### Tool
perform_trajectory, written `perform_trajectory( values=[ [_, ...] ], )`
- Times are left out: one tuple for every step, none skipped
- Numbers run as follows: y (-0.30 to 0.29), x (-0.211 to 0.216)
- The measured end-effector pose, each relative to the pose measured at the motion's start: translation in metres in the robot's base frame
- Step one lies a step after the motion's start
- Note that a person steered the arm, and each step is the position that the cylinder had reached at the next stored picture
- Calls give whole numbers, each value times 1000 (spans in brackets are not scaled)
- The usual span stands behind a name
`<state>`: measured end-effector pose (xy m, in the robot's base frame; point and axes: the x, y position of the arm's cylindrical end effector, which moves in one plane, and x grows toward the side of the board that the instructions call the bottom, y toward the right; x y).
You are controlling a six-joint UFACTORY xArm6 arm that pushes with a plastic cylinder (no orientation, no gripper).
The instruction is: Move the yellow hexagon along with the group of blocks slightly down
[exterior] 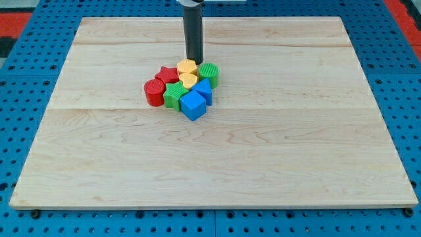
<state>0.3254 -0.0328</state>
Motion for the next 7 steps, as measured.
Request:
perform_trajectory(
  values=[
    [1, 0],
    [1, 0],
    [1, 0],
    [1, -1],
    [1, -1],
    [-7, -13],
    [-60, -16]
  ],
)
